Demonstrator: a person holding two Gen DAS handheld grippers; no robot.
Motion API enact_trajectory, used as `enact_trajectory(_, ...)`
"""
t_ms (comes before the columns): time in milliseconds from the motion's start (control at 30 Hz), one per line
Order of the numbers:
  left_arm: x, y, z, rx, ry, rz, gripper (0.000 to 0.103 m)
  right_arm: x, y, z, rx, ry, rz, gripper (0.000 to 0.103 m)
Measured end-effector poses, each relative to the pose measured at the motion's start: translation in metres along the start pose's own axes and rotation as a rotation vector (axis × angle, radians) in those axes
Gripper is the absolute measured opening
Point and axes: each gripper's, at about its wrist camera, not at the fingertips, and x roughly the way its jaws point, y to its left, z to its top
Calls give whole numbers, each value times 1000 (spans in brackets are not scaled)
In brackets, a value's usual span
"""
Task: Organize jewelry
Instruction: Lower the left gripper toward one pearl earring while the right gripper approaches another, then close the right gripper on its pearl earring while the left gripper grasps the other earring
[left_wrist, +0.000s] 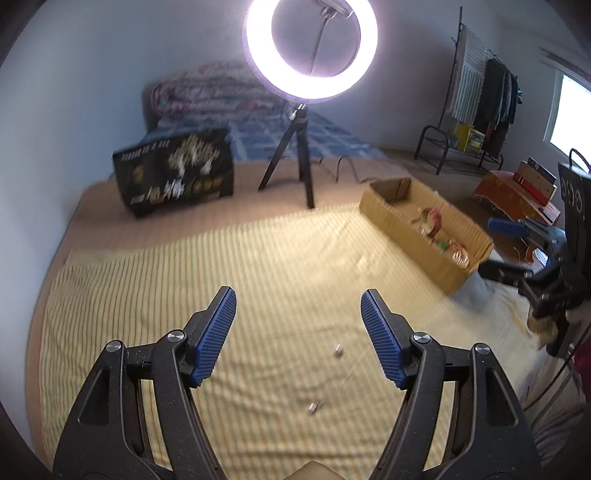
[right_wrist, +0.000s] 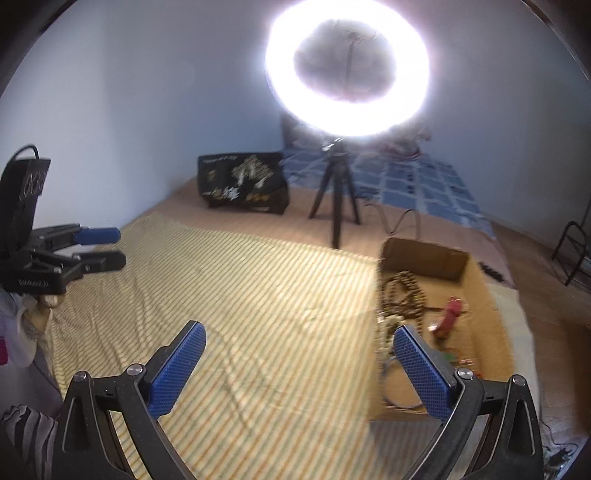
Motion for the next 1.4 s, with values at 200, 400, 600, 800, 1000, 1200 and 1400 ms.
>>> enact_trajectory(200, 7, 10, -34, -13, 54, -30, 72, 22, 20, -7, -28, 51, 68, 100)
enact_trajectory(400, 21, 4, -61, 4, 117, -78, 48, 48, 36, -14, -40, 116, 127, 84)
enact_trajectory(600, 33, -4, -80, 41, 169, -124, 26, 73, 53, -21, -53, 172, 212, 64)
enact_trajectory(800, 44, -10, -87, 87, 196, -138, 18, 95, 70, -27, -77, 220, 260, 49)
enact_trajectory(1000, 57, -8, -93, 95, 223, -131, 15, 111, 79, -30, -84, 245, 280, 41)
enact_trajectory(1200, 68, -8, -100, 113, 249, -118, 15, 127, 87, -34, -114, 272, 274, 39)
enact_trajectory(1400, 75, -9, -103, 131, 255, -107, 15, 140, 94, -40, -149, 296, 259, 33)
